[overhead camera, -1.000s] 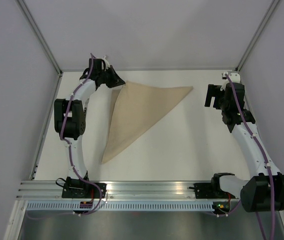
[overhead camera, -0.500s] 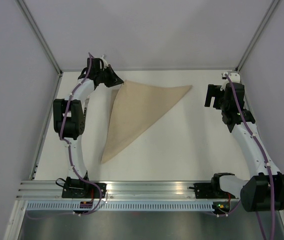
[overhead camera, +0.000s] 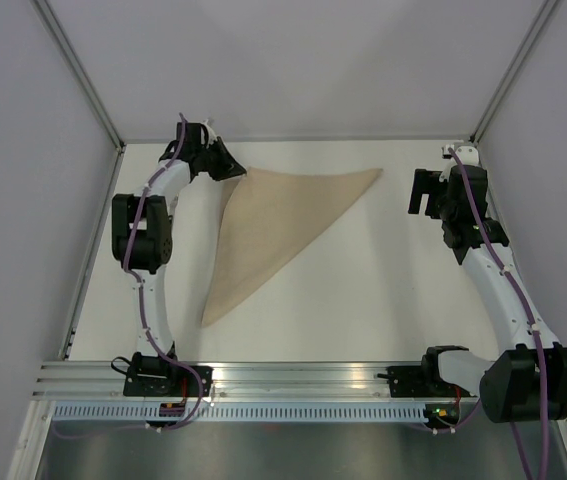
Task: Fold the napkin, place the utensils inside, and roll it up
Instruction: Fold the napkin at the center of the board, then pick up the knife at the center of the board.
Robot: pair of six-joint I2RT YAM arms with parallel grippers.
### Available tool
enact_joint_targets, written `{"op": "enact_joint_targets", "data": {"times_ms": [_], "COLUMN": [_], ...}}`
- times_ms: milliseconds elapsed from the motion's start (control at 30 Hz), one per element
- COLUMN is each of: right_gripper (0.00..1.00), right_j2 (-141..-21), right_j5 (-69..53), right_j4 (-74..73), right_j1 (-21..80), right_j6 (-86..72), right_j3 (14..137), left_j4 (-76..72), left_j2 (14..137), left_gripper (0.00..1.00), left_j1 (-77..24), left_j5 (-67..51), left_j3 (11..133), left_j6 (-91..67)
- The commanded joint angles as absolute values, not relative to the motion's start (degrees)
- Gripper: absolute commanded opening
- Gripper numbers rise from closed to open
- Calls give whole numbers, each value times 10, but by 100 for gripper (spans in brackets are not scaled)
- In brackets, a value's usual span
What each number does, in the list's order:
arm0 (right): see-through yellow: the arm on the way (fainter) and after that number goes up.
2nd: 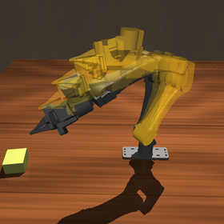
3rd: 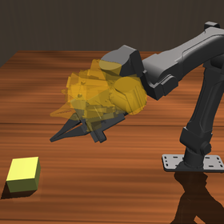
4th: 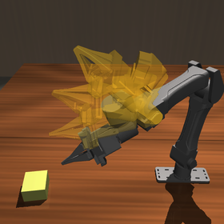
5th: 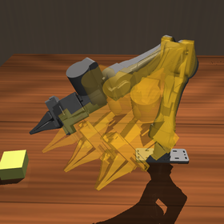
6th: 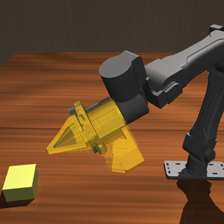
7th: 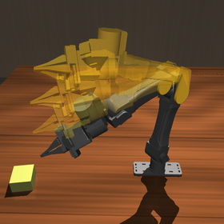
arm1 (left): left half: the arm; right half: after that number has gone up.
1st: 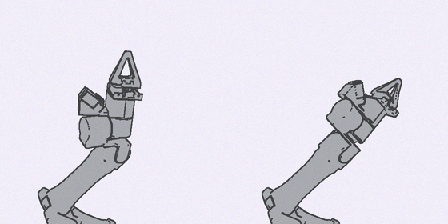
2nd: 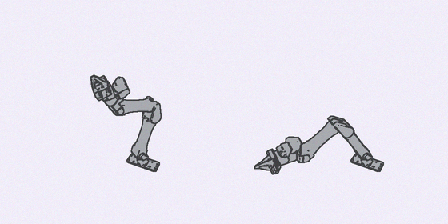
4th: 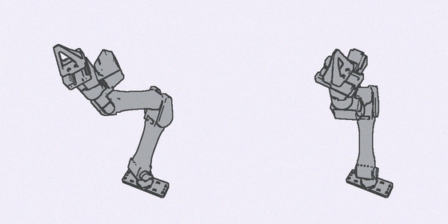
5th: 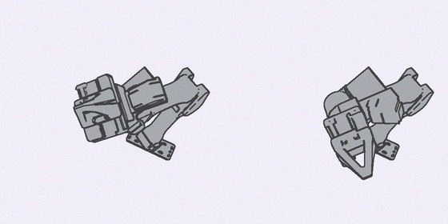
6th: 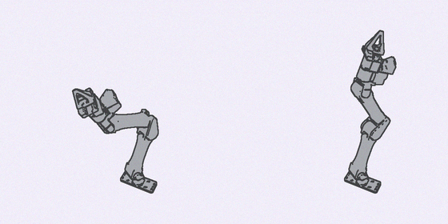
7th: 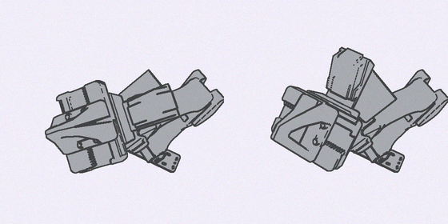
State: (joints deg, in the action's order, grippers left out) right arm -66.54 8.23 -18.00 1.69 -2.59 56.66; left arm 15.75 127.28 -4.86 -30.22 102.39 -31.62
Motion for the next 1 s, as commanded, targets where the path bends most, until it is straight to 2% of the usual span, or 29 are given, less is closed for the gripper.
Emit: {"op": "enact_joint_targets", "data": {"times_ms": [0, 100, 133, 233, 400, 700, 967], "right_gripper": [98, 98, 98, 98, 98, 98, 98], "right_j2": [-670, -671, -671, -670, -671, -679, -677], "right_j5": [85, 84, 83, 77, 64, 30, 2], "right_j4": [-181, -183, -183, -185, -188, -197, -203], "right_j1": [16, 15, 15, 16, 15, 15, 15], "right_j6": [-18, -18, -18, -18, -20, -25, -25], "right_j3": [566, 567, 567, 566, 567, 570, 571], "left_j4": [162, 162, 162, 163, 161, 197, 273], "left_j2": [1289, 1300, 1301, 1302, 1246, 1066, 1013], "left_gripper": [7, 23, 39, 66, 73, 75, 73], "left_j1": [-44, -41, -39, -31, -18, -15, 23], "left_j5": [-300, -287, -276, -251, -203, 74, 143], "left_j3": [1051, 1061, 1063, 1070, 1024, 846, 765], "left_j6": [-311, -308, -306, -293, -293, -271, -237]}}
